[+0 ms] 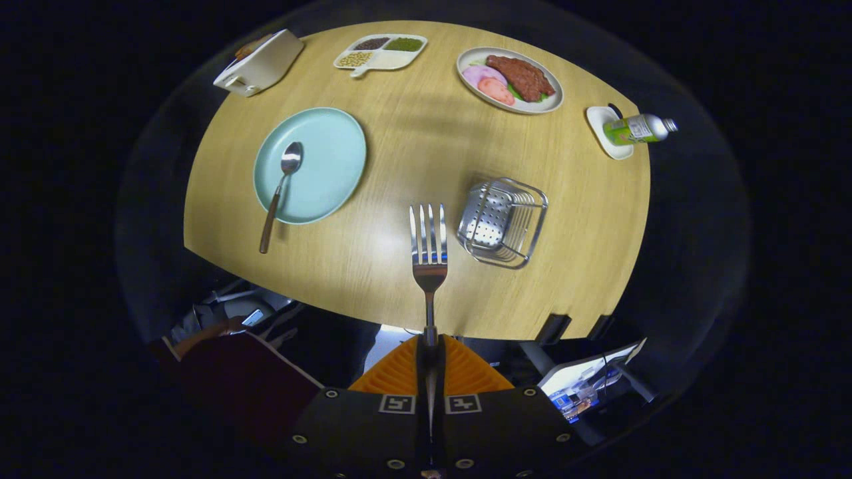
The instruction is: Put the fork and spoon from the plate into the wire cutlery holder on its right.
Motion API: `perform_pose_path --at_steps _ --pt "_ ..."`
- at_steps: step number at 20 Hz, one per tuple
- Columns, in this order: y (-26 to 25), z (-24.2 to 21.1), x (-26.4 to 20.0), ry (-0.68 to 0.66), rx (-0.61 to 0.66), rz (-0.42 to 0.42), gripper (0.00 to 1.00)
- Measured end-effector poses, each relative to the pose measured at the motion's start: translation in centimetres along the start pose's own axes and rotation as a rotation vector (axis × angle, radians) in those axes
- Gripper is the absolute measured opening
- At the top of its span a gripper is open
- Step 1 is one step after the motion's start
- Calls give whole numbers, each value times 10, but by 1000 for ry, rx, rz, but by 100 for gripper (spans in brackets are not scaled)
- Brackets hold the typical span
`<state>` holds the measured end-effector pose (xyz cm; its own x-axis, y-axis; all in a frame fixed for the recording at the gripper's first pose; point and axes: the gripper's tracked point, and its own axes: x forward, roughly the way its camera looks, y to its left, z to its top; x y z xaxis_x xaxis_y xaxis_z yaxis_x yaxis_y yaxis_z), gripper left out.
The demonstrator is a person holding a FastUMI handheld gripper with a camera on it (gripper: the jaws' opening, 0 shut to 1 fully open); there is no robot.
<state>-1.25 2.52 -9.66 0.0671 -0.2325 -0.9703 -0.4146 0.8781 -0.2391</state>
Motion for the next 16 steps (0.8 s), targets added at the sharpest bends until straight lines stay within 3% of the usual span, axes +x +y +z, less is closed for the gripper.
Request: perform_pose_path --at_steps 6,16 --pt "-31 2 27 137 44 70 2" --pt "-53 49 44 233 -13 84 3"
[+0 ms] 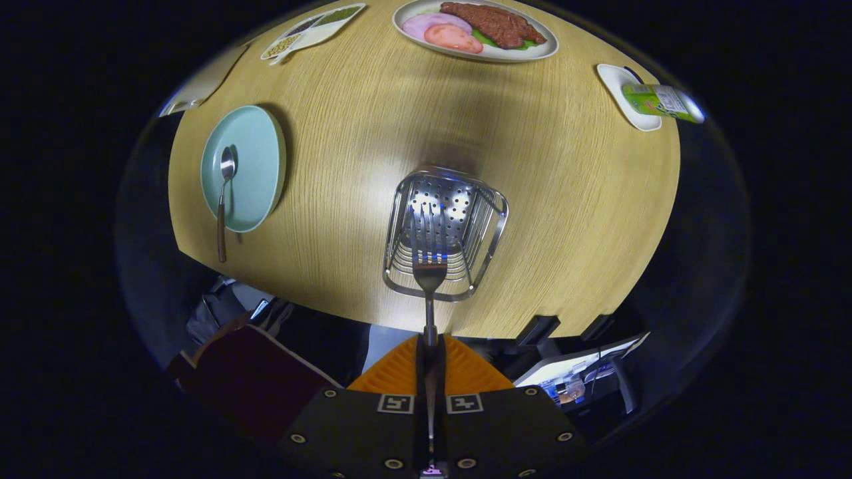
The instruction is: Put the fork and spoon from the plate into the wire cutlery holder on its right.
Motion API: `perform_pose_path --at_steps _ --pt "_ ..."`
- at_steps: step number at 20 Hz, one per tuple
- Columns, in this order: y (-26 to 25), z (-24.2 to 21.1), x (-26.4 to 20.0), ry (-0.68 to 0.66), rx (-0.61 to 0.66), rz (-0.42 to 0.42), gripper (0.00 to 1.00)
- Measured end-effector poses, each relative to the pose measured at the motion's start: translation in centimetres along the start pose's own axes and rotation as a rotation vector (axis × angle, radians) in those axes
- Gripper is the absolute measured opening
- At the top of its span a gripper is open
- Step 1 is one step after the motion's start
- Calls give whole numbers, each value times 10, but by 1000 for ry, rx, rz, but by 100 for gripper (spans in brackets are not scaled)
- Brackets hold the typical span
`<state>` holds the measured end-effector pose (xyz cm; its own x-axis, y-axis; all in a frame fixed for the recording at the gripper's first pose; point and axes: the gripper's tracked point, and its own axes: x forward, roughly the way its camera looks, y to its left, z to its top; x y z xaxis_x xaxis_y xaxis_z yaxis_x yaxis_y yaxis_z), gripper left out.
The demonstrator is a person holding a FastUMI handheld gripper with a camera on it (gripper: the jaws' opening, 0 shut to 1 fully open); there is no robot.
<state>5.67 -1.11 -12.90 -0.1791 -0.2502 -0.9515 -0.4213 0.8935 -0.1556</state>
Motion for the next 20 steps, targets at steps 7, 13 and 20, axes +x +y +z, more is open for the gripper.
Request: perform_pose_path --at_steps 7,13,20 --pt "-3 20 1 -3 -8 4 16" --pt "-9 35 -17 -134 3 -12 95" --pt "41 52 -68 -408 45 64 100"
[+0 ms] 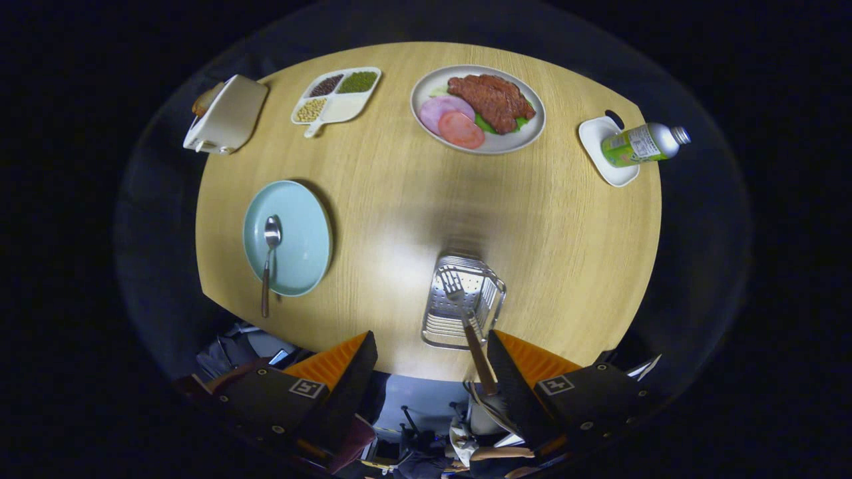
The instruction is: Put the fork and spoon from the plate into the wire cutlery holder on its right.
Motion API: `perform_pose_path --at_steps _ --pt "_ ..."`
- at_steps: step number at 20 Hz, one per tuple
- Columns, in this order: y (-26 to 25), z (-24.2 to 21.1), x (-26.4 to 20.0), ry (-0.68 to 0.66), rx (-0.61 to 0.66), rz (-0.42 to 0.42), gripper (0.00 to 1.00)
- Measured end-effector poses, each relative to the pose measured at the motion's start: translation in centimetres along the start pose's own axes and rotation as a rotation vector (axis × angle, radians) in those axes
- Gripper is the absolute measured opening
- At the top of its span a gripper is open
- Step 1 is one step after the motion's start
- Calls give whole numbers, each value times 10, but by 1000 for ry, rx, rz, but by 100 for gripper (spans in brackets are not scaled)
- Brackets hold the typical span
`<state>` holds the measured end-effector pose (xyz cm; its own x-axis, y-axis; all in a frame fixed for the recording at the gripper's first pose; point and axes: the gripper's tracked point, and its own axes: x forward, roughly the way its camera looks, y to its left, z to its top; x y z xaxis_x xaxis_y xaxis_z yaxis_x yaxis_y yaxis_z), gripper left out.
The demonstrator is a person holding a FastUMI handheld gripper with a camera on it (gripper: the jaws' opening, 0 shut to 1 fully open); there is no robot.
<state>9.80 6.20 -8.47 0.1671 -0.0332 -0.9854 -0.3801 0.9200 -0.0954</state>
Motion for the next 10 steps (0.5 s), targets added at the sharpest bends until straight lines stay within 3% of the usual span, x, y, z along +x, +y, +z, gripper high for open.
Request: perform_pose_path --at_steps 5,10 --pt "64 -13 6 -48 -7 31 100" --pt "143 -13 43 -45 -26 98 100"
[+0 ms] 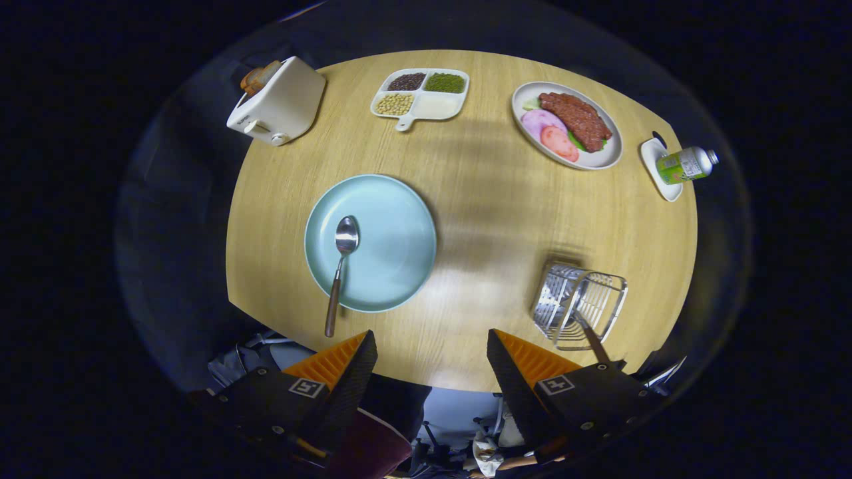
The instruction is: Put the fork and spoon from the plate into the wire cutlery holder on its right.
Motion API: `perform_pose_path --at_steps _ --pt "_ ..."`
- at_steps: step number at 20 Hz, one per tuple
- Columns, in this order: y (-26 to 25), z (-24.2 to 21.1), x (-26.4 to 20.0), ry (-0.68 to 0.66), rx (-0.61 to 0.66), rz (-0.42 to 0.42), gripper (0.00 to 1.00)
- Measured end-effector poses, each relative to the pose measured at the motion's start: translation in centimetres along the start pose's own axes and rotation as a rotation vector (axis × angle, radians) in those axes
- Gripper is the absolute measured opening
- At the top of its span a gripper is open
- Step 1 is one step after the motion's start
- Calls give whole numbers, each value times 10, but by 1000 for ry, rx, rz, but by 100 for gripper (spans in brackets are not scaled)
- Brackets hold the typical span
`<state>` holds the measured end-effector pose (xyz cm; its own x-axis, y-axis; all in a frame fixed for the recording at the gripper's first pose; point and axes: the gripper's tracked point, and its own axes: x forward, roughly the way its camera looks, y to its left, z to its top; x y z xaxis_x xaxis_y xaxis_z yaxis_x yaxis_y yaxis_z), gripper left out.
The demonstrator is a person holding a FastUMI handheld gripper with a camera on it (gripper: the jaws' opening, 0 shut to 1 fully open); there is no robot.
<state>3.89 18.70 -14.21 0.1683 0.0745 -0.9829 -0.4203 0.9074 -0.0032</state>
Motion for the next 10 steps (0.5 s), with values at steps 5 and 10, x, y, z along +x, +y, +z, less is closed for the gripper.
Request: perform_pose_path --at_steps 5,10 --pt "53 2 48 35 -22 24 100" --pt "76 13 86 51 1 22 99"
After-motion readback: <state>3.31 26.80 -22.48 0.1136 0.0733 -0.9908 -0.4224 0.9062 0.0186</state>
